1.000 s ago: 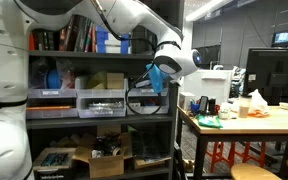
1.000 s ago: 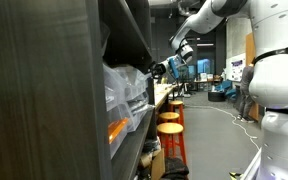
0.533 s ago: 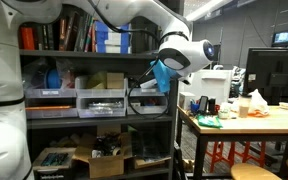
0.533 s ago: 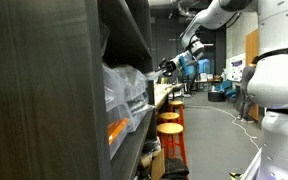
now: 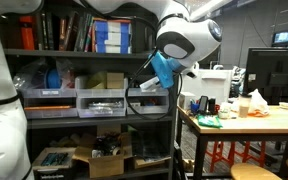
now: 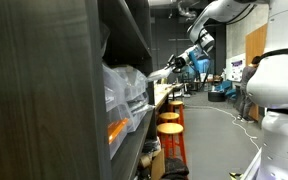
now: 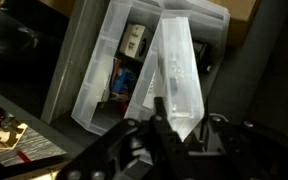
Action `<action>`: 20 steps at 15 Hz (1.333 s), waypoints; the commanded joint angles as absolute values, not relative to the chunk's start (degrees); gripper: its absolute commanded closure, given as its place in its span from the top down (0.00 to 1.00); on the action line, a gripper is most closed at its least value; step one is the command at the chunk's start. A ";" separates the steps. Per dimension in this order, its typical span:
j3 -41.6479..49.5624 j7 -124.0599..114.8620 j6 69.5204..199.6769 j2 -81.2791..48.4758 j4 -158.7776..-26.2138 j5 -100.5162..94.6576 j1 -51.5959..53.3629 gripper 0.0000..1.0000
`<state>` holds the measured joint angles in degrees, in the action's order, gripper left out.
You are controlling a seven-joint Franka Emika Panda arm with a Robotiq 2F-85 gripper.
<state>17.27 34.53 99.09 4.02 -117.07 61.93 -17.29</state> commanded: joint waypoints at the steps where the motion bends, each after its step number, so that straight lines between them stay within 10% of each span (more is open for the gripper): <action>1: 17.87 32.53 98.34 10.70 -121.02 55.93 -17.86 0.07; 20: 27.85 28.88 77.21 19.21 -115.01 43.58 -19.13 0.07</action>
